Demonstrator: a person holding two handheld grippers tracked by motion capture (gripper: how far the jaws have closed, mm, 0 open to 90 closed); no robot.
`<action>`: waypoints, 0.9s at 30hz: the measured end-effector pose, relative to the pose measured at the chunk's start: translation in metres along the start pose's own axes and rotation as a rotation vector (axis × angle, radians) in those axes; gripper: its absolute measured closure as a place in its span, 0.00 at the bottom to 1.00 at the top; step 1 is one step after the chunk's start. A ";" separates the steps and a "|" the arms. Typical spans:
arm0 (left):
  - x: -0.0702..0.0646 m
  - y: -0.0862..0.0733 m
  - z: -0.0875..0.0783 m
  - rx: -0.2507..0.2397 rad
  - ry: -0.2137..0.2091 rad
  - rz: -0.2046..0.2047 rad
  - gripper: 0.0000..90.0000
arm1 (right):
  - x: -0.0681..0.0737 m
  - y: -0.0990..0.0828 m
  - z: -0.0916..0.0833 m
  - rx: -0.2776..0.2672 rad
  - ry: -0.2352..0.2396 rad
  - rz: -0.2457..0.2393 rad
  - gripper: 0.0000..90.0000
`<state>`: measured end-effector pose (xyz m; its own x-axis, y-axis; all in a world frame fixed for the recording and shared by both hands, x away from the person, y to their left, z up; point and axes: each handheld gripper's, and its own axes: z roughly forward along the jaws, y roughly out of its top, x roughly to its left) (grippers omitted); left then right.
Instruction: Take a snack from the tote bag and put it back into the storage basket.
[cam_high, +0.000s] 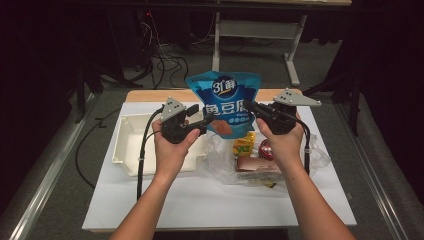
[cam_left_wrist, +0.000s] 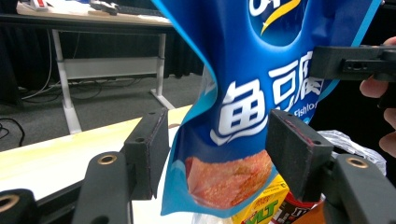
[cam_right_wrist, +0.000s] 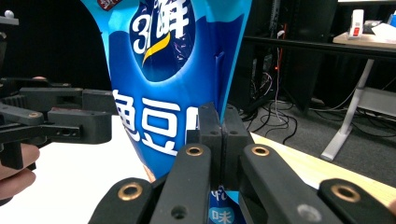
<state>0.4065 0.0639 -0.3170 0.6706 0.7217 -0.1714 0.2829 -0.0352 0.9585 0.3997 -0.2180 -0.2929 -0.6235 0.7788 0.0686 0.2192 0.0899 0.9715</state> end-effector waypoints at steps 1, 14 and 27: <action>0.000 0.000 0.000 0.000 0.000 -0.001 0.45 | 0.001 0.000 0.000 0.000 0.000 0.002 1.00; -0.007 0.010 0.007 -0.022 -0.009 -0.019 0.46 | 0.005 -0.001 0.003 0.005 0.012 -0.006 1.00; -0.012 0.019 0.010 -0.017 0.029 -0.054 0.71 | 0.013 -0.001 0.004 0.007 0.023 -0.024 1.00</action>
<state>0.4108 0.0472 -0.2995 0.6346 0.7418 -0.2169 0.3067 0.0159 0.9517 0.3943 -0.2057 -0.2941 -0.6459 0.7617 0.0505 0.2094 0.1132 0.9713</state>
